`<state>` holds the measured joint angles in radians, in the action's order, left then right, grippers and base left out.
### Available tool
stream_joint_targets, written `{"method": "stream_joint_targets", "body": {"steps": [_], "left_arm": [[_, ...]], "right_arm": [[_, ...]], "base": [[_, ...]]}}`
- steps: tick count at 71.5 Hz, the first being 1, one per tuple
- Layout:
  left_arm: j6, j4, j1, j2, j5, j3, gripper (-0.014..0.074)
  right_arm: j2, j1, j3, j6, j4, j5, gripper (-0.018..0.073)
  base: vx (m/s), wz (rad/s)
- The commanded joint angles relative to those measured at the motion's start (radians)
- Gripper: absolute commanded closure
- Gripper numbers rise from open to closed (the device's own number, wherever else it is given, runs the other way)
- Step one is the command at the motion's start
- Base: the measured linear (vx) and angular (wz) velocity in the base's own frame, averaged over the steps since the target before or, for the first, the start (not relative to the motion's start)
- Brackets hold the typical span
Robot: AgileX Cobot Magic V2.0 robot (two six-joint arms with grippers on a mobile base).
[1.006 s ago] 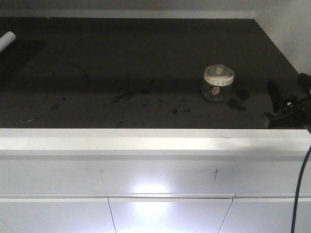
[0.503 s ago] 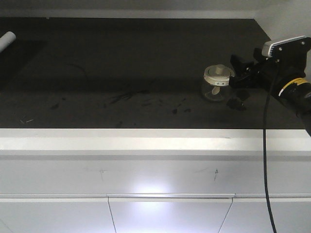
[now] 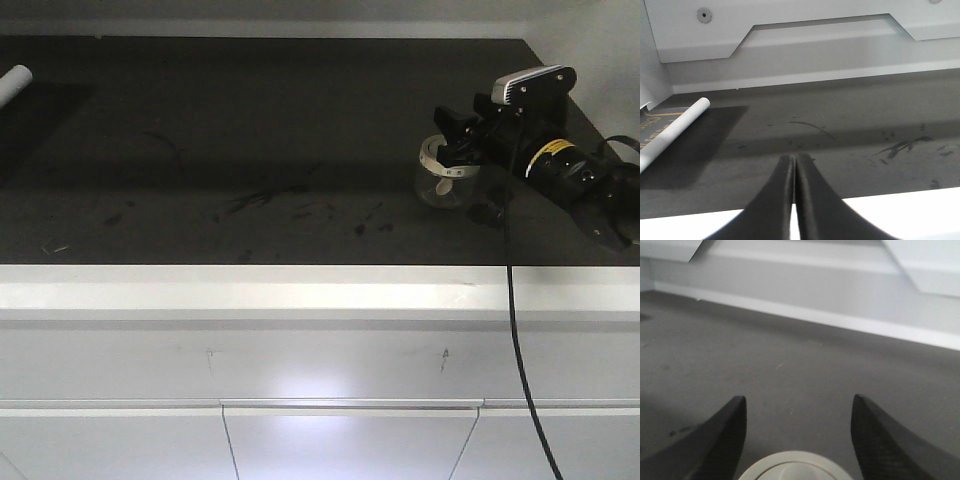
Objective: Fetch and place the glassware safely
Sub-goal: 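Reach the open right gripper over the glass jar's white lid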
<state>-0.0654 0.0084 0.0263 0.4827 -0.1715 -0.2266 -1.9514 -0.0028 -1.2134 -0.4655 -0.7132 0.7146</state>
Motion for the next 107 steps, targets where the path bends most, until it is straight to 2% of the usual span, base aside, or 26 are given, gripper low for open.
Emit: {"method": "stream_joint_targets", "body": {"steps": [1, 24, 34, 41, 56, 78, 87, 107], "left_arm": [[0.008, -0.008, 0.000, 0.001, -0.071, -0.029, 0.0603], [0.008, -0.008, 0.000, 0.001, -0.071, -0.029, 0.0603], [0.008, -0.008, 0.000, 0.001, -0.071, -0.029, 0.0603], [0.008, -0.008, 0.000, 0.001, -0.071, -0.029, 0.0603], [0.008, -0.008, 0.000, 0.001, -0.071, -0.029, 0.0603], [0.008, -0.008, 0.000, 0.001, -0.071, -0.029, 0.0603], [0.008, -0.008, 0.000, 0.001, -0.071, -0.029, 0.0603], [0.008, -0.008, 0.000, 0.001, -0.071, -0.029, 0.0603]], "right_arm": [[0.022, 0.000, -0.053, -0.026, -0.015, 0.068, 0.0119], [-0.050, 0.000, -0.065, -0.027, -0.018, 0.062, 0.0120], [-0.054, 0.000, -0.065, -0.026, -0.018, 0.061, 0.0157], [-0.054, 0.000, -0.065, -0.026, -0.018, 0.061, 0.0237], [-0.054, 0.000, -0.065, -0.026, -0.018, 0.061, 0.0575], [-0.029, 0.000, -0.065, -0.029, -0.027, 0.062, 0.0565], [0.016, -0.002, -0.060, -0.080, -0.066, 0.062, 0.0564], [0.204, -0.002, 0.120, -0.092, -0.070, 0.035, 0.0563]], "base": [[0.00, 0.00], [0.00, 0.00], [0.00, 0.00], [0.00, 0.00], [0.00, 0.00], [0.00, 0.00], [0.00, 0.00], [0.00, 0.00]]}}
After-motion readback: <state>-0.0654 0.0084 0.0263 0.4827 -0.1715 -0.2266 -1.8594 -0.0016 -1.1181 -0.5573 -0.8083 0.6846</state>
